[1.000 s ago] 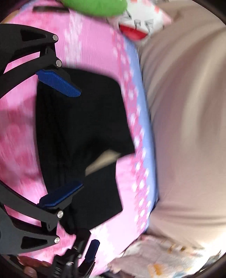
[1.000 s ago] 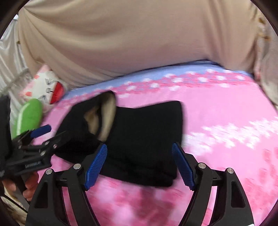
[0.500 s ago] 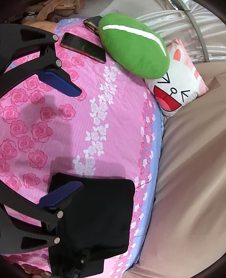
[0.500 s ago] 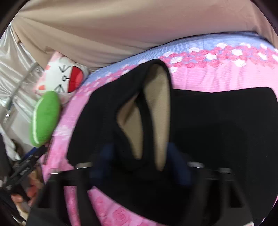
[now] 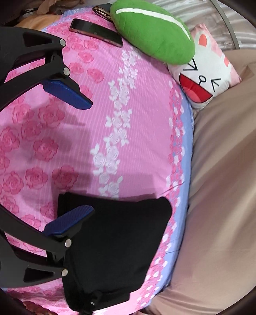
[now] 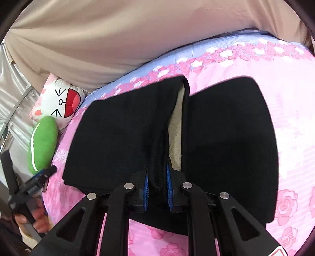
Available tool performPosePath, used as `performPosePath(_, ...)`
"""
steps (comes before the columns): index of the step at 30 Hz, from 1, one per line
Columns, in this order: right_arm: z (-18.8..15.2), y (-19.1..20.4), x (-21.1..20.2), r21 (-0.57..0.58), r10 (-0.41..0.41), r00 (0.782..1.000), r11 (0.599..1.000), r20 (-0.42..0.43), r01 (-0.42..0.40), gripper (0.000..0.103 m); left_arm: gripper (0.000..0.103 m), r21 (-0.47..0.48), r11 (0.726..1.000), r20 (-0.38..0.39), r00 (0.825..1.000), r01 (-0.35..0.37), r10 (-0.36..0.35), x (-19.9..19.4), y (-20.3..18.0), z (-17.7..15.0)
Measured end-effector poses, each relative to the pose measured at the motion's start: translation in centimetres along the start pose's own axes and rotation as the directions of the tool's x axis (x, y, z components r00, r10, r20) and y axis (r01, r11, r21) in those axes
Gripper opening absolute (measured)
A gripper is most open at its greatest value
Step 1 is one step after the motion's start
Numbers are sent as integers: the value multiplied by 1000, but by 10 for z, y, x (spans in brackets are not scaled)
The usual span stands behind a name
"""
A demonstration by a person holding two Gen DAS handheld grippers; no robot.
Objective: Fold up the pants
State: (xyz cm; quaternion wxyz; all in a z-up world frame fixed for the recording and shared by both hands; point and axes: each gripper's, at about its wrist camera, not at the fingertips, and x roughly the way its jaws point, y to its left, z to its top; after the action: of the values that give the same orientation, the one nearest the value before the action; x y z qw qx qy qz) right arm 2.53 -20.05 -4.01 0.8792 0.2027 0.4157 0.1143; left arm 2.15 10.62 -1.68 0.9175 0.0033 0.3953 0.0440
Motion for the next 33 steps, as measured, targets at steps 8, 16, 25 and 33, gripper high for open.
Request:
performPosePath(8,37,25,-88,-123,-5,978,992,208,31,13,96,5,999,29,999,32,-32,-15,-14,8)
performPosePath(16,-9,-76,-56,42,-178,982,984,69,176,19,96,44,997,-15,998,65,-65,-3,-42,5)
performPosePath(25,15,-29,-100,-75,-124,973,987,193,141,22,96,19,995,-29,995,100,-99,8,-60,17)
performPosePath(33,65,48,5,-227,12,999,974,49,0,21,96,99,970,-15,975,-221,223,65,-65,15)
